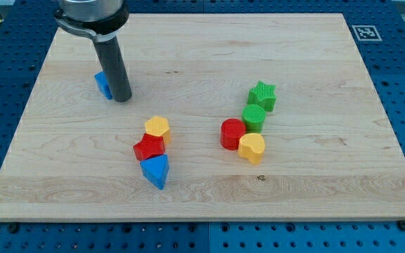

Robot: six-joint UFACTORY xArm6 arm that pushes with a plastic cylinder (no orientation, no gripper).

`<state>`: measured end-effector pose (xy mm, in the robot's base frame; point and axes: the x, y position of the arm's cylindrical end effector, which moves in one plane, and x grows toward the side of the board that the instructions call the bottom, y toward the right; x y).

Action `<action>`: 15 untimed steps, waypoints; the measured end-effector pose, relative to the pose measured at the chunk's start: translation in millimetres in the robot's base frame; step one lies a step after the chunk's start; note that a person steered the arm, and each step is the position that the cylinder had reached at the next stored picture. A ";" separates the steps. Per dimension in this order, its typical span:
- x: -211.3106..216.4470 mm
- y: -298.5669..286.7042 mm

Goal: Slide the blue triangle to the bottom of the blue cube

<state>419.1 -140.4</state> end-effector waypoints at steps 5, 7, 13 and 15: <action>180.2 97.5; 191.6 197.4; 152.0 -7.1; 84.9 -16.3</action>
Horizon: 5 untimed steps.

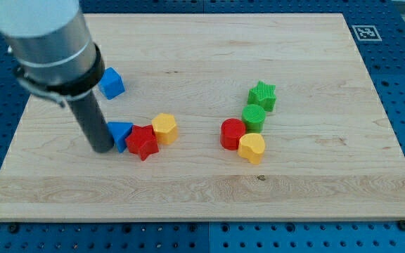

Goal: Slide the blue triangle to the bottom of the blue cube

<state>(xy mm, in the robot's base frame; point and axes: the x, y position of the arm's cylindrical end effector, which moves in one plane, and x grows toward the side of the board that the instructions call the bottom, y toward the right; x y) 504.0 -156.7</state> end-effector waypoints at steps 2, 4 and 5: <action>21.8 3.2; -2.8 46.5; -21.7 31.2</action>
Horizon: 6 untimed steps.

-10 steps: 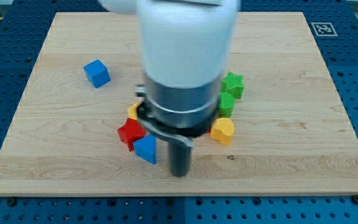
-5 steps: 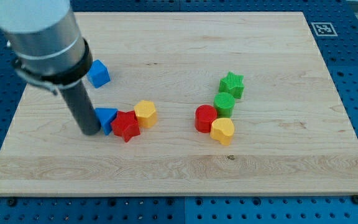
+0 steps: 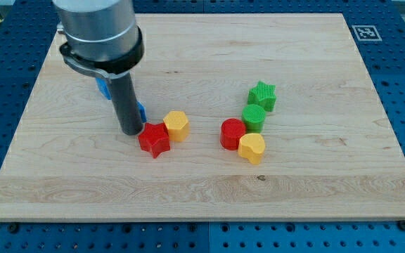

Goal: Slide the blue triangle to the bottom of the blue cube

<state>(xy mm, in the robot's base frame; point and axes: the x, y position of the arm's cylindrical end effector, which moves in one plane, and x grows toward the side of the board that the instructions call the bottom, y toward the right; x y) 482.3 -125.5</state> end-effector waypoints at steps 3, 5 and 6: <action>-18.6 29.1; -42.6 41.5; -65.4 39.3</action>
